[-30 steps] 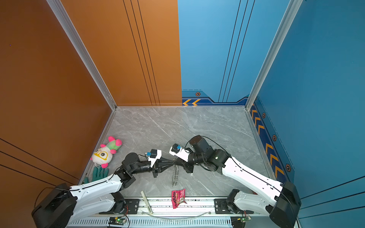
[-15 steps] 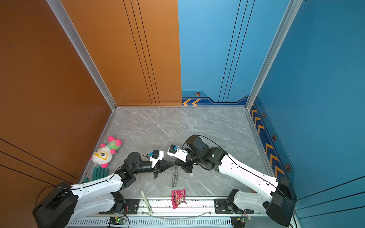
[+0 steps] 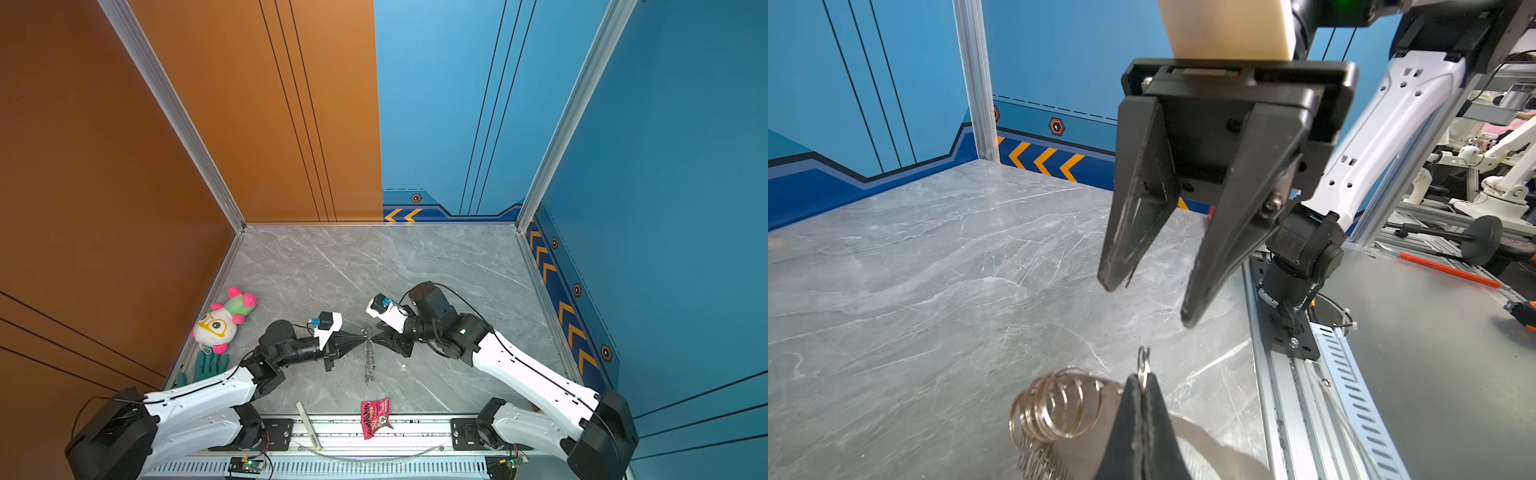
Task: Attach keys to a key ring
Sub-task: Insert the key into the keyring.
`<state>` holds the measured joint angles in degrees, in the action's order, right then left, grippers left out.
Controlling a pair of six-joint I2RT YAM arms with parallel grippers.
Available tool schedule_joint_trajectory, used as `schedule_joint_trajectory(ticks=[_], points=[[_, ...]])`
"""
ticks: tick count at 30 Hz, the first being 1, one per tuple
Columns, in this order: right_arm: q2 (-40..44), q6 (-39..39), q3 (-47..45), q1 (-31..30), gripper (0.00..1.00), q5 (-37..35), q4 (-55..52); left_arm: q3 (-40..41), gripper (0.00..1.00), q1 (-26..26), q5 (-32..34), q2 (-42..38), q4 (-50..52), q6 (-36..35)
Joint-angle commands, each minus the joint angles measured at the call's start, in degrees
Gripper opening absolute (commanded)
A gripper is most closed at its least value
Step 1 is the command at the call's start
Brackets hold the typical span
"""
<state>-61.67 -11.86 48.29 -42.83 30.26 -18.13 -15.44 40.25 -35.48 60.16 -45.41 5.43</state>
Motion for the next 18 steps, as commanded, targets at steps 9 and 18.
schedule_joint_trajectory(ticks=[9, 18], points=[[-2.8, 8.69, -5.82, 5.45, 0.36, 12.84, 14.47, 0.48, 0.0, -0.77, 3.02, -2.5, -3.82, 0.72], [-2.76, 8.64, -9.57, 4.0, 0.38, 12.37, 18.96, 0.93, 0.0, -1.05, 4.06, -3.21, -4.38, 0.84]])
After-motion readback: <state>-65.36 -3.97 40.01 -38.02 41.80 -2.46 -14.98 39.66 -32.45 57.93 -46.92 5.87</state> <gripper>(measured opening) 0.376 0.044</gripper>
